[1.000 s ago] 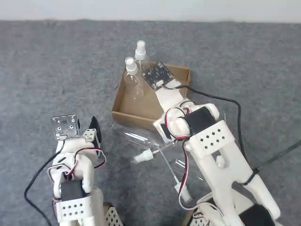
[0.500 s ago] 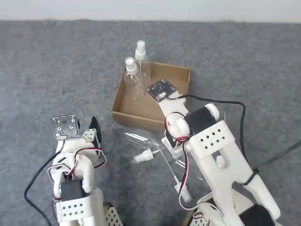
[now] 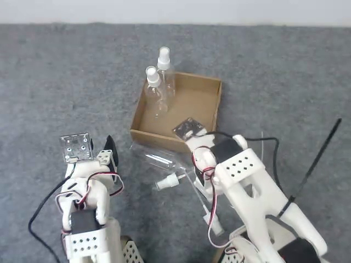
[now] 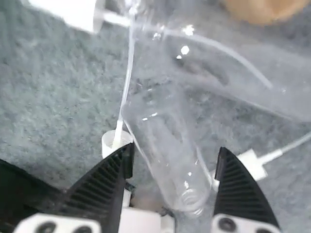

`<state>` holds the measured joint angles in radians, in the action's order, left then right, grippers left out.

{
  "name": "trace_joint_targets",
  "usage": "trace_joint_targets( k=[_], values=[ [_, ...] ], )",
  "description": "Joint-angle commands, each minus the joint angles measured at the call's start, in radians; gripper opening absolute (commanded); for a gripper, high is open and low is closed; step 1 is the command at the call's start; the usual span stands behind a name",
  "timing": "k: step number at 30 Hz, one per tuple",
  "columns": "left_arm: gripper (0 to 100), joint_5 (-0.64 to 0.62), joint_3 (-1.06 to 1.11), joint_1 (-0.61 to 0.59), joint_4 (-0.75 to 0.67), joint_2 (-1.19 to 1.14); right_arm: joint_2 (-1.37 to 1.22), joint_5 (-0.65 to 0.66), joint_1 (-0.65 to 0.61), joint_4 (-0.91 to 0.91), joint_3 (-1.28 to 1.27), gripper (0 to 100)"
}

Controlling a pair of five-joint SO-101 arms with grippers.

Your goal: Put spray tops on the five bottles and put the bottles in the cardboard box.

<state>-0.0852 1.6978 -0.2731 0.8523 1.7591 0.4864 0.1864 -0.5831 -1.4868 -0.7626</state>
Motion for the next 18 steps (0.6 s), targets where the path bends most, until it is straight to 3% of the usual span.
trace_joint_targets(
  k=[1, 9, 18],
  values=[
    [16, -0.011, -0.01, 0.0, -0.009, 0.017, 0.05, 0.118, 0.01, 0.071, -0.049, 21.7],
    [16, -0.011, -0.01, 0.0, -0.009, 0.017, 0.044, 0.132, 0.012, 0.234, -0.21, 21.4],
    [16, -0.011, -0.01, 0.0, -0.009, 0.017, 0.051, 0.132, 0.013, 0.213, -0.224, 20.3]
  ],
)
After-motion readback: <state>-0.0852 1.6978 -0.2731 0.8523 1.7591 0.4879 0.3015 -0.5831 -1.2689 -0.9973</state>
